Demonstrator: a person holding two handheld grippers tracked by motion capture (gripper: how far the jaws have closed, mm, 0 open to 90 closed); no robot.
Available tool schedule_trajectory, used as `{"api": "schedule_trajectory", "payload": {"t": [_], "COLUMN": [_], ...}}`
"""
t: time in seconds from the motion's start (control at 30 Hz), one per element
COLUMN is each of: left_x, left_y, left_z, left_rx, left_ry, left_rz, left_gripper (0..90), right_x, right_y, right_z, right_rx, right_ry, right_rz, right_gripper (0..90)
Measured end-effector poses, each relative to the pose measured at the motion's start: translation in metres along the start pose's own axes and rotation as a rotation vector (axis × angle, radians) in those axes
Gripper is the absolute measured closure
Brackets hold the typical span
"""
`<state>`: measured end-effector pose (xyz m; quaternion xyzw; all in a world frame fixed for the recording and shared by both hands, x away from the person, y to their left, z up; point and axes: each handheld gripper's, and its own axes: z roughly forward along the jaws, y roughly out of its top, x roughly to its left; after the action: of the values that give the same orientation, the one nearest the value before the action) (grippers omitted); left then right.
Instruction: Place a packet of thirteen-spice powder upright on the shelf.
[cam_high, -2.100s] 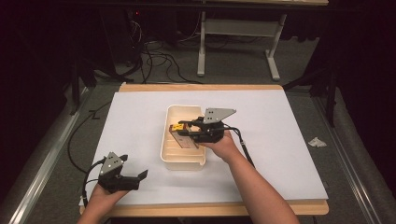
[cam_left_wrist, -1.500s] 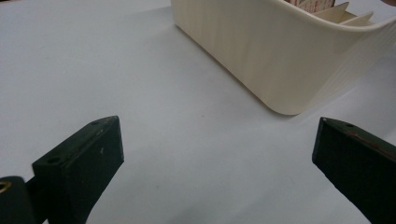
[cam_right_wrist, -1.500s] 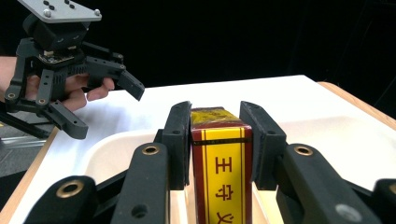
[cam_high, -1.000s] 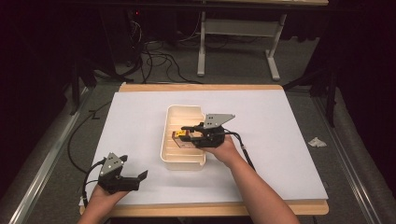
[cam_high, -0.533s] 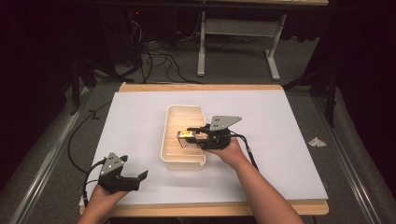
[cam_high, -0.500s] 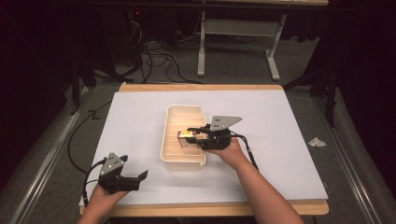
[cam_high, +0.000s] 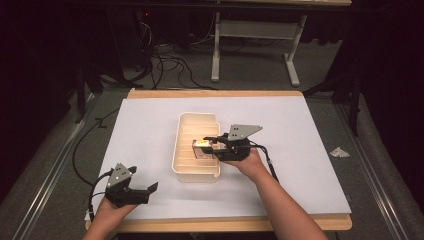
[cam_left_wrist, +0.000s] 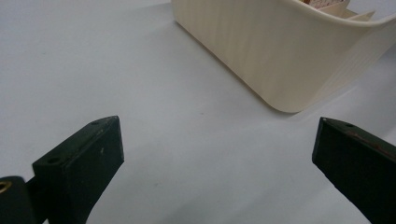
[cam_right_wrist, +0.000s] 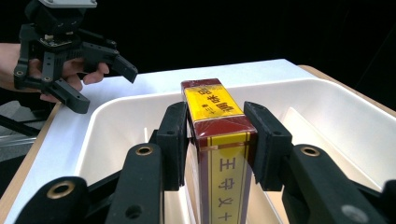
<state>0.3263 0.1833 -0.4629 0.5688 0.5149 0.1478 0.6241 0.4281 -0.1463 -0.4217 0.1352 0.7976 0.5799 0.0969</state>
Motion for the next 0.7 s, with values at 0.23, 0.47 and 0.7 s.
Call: {"api": "schedule_trajectory", "payload": {"t": [0.23, 0.47, 0.7], "left_x": [-0.0003, -0.0016, -0.0005], "left_y": [-0.0007, -0.0006, -0.0002], "left_z": [0.0003, -0.0002, 0.0004], "left_rx": [0.005, 0.000, -0.003], "left_ry": [0.000, -0.002, 0.001], "left_rz": [0.000, -0.002, 0.001], "left_gripper": [2.6, 2.6, 2.5], "right_x": [-0.0010, 0.0007, -0.0007], "right_y": [0.0005, 0.0015, 0.0024], "right_z": [-0.0002, 0.0001, -0.0057], "right_rx": [-0.007, 0.003, -0.003], "right_ry": [-0.009, -0.013, -0.042], "right_rz": [0.026, 0.027, 0.045], "right_gripper": [55.4, 48.5, 36.8]}}
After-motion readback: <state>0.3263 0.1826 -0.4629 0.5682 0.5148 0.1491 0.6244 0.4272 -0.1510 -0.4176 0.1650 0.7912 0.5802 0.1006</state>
